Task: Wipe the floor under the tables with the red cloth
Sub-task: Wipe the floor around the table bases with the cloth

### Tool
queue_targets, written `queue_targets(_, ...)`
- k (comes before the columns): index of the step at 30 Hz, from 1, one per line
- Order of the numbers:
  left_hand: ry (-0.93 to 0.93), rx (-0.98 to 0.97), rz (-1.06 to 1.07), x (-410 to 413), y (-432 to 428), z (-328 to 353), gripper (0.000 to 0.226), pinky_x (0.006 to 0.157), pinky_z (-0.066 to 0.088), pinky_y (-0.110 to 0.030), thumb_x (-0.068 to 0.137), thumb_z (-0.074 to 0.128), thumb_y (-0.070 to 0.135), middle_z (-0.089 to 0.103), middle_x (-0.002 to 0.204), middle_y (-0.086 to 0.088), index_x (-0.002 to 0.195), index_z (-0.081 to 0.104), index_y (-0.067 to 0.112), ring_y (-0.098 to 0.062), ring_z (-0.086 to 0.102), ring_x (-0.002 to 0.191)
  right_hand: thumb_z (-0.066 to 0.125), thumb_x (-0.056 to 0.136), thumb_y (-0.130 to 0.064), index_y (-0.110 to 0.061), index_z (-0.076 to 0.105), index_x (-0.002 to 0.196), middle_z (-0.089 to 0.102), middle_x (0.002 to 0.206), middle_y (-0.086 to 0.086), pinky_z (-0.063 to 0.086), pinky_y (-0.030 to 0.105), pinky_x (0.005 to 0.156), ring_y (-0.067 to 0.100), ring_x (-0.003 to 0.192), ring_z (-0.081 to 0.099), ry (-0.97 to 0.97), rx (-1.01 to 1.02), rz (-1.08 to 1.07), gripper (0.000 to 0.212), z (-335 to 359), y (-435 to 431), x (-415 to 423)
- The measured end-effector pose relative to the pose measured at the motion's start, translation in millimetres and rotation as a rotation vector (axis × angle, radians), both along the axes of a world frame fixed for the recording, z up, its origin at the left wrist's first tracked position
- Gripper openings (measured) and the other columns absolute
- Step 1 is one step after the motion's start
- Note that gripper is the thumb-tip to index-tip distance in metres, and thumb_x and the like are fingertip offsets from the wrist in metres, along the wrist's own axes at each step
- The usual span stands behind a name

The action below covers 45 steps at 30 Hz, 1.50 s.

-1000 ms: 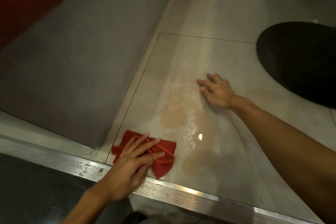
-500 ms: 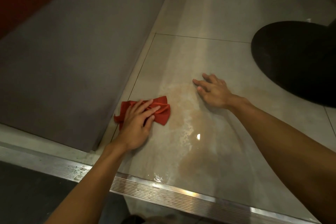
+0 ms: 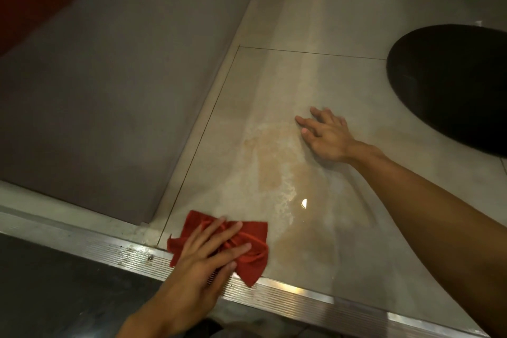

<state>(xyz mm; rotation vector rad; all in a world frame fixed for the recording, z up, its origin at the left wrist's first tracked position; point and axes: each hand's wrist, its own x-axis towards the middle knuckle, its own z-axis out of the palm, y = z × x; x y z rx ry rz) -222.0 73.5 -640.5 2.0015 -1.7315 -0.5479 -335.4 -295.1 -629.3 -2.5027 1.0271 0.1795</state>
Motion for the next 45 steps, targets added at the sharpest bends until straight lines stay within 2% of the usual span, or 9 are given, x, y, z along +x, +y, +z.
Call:
queue_targets(5, 0.019, 0.031, -0.072, 35, 11, 8, 0.035, 0.118, 0.011, -0.036, 0.097, 0.044, 0.048, 0.034, 0.152, 0.024, 0.130, 0.054, 0.048, -0.011, 0.020, 0.147, 0.024, 0.103, -0.047, -0.041, 0.026, 0.150, 0.004, 0.164, -0.001, -0.004, 0.047, 0.120, 0.022, 0.150, -0.006, -0.008, 0.026, 0.001, 0.047, 3, -1, -1)
queue_targets(9, 0.050, -0.020, 0.083, 48, -8, 2, 0.036, 0.118, 0.022, -0.045, 0.095, 0.043, 0.046, 0.036, 0.150, 0.025, 0.129, 0.054, 0.047, -0.009, 0.019, 0.147, 0.024, 0.103, -0.047, -0.041, 0.026, 0.150, 0.005, 0.164, -0.001, -0.003, 0.047, 0.120, 0.022, 0.150, -0.006, -0.020, 0.004, -0.002, 0.048, -1, 0, 0)
queue_targets(13, 0.048, -0.082, 0.221, 38, -45, -4, 0.038, 0.117, 0.021, -0.051, 0.094, 0.042, 0.044, 0.040, 0.149, 0.019, 0.130, 0.053, 0.044, -0.009, 0.021, 0.146, 0.023, 0.103, -0.048, -0.041, 0.025, 0.150, 0.004, 0.164, -0.001, -0.002, 0.048, 0.120, 0.023, 0.150, -0.006, -0.012, 0.002, 0.011, 0.048, -3, -1, 0)
queue_targets(16, 0.039, -0.072, 0.145, 16, -45, -4, 0.037, 0.118, 0.016, -0.047, 0.094, 0.045, 0.041, 0.036, 0.151, 0.022, 0.130, 0.054, 0.043, -0.009, 0.018, 0.147, 0.023, 0.103, -0.048, -0.041, 0.025, 0.150, 0.004, 0.164, -0.001, -0.002, 0.048, 0.120, 0.023, 0.150, -0.006, -0.011, 0.007, 0.018, 0.048, -2, -1, 0)
queue_targets(19, 0.041, -0.067, -0.012, 8, -27, -1, 0.034, 0.119, 0.011, -0.034, 0.095, 0.050, 0.040, 0.035, 0.150, 0.025, 0.128, 0.059, 0.043, -0.009, 0.019, 0.147, 0.025, 0.103, -0.046, -0.041, 0.025, 0.150, 0.005, 0.164, 0.000, -0.001, 0.047, 0.120, 0.023, 0.150, -0.005, -0.023, 0.004, 0.020, 0.048, -1, 0, -1)
queue_targets(25, 0.118, -0.070, 0.110, 43, -56, -2, 0.036, 0.118, 0.020, -0.045, 0.090, 0.047, 0.045, 0.042, 0.145, 0.028, 0.124, 0.062, 0.042, -0.003, 0.023, 0.144, 0.041, 0.100, -0.042, -0.034, 0.041, 0.145, 0.020, 0.157, 0.011, 0.017, 0.039, 0.119, 0.028, 0.145, 0.019, -0.092, -0.043, -0.004, 0.045, 9, 1, -13)
queue_targets(30, 0.003, -0.081, 0.270, 67, -131, -6, 0.048, 0.115, 0.015, -0.036, 0.089, 0.036, 0.048, 0.043, 0.145, 0.015, 0.130, 0.058, 0.037, -0.016, 0.029, 0.142, 0.041, 0.097, -0.046, -0.038, 0.032, 0.147, 0.016, 0.158, 0.009, 0.014, 0.045, 0.118, 0.030, 0.145, 0.012, 0.002, -0.130, -0.042, 0.051, 12, -1, -38)
queue_targets(37, -0.152, -0.008, 0.352, 86, -205, -9, 0.045, 0.115, 0.012, -0.044, 0.094, 0.038, 0.033, 0.038, 0.152, 0.006, 0.136, 0.050, 0.041, -0.023, 0.024, 0.143, 0.038, 0.098, -0.048, -0.041, 0.029, 0.148, 0.018, 0.158, 0.009, 0.009, 0.044, 0.120, 0.027, 0.146, 0.010, -0.045, -0.132, -0.048, 0.052, 5, 3, -46)
queue_targets(45, -0.158, -0.097, 0.311, 77, -169, -11, 0.045, 0.114, 0.021, -0.046, 0.092, 0.038, 0.030, 0.045, 0.146, 0.007, 0.133, 0.055, 0.036, -0.021, 0.033, 0.138, 0.033, 0.100, -0.049, -0.041, 0.023, 0.150, 0.013, 0.160, 0.006, 0.007, 0.045, 0.120, 0.026, 0.146, 0.006, -0.029, -0.105, -0.035, 0.052, 9, 6, -48)
